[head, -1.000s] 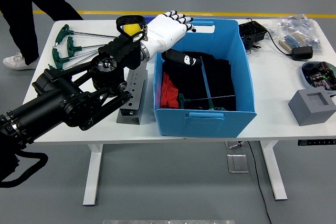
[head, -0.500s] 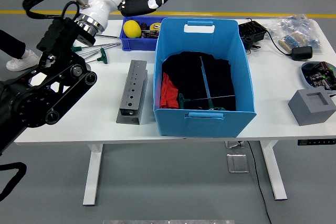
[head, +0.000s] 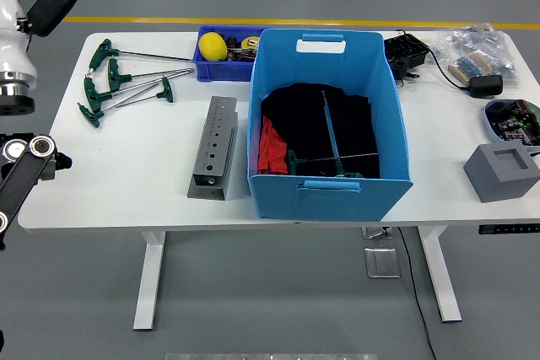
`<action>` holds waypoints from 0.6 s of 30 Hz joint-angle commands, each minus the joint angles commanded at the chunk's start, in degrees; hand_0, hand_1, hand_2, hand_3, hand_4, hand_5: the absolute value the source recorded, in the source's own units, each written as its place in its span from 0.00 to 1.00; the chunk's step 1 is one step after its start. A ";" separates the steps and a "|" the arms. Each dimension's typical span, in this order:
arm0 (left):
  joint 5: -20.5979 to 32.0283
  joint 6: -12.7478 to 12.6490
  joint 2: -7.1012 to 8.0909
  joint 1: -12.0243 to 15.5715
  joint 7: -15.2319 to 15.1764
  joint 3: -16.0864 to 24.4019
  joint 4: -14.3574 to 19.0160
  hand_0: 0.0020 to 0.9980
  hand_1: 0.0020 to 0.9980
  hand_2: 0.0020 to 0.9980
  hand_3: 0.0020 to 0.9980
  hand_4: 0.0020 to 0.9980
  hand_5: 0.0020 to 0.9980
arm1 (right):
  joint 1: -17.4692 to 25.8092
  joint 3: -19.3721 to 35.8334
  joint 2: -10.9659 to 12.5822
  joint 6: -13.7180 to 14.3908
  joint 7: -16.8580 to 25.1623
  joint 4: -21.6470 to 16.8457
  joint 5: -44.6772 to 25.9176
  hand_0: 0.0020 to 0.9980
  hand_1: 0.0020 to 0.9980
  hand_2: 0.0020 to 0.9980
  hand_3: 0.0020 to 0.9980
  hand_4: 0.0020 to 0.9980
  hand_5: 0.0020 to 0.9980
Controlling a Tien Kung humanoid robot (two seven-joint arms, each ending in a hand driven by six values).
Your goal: Lift tool from toolbox,place it in box,lift tool from toolbox,place it in box
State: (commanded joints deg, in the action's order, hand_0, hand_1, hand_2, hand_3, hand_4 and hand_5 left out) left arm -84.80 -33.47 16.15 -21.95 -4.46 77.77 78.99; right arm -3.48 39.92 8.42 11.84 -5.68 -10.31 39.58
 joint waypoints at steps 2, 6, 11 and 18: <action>2.37 0.36 -0.48 1.87 -0.47 1.36 0.39 0.19 0.16 0.28 0.51 0.76 0.52 | -0.01 0.13 -0.09 -0.02 -0.04 0.00 0.27 0.68 0.65 0.73 0.57 0.84 0.64; 3.52 1.27 -1.17 3.83 -0.78 2.78 0.58 0.19 0.16 0.27 0.51 0.72 0.47 | 0.12 -0.32 -0.28 -0.13 -0.01 0.00 -0.04 0.68 0.65 0.73 0.57 0.83 0.64; 5.84 2.24 -2.09 5.66 -1.19 3.92 0.46 0.18 0.15 0.27 0.52 0.72 0.49 | 0.41 -0.01 -0.38 -0.17 0.01 0.00 0.07 0.68 0.65 0.73 0.57 0.83 0.64; 13.43 3.16 -2.98 7.57 -2.57 5.78 0.05 0.19 0.16 0.29 0.54 0.72 0.49 | 0.66 0.16 -0.49 -0.11 -0.03 0.00 0.08 0.67 0.65 0.72 0.57 0.83 0.64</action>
State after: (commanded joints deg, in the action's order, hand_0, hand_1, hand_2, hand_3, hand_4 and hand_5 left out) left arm -71.37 -30.31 13.17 -14.38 -7.03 83.55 79.04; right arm -2.82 40.08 7.93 11.73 -5.70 -10.31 39.66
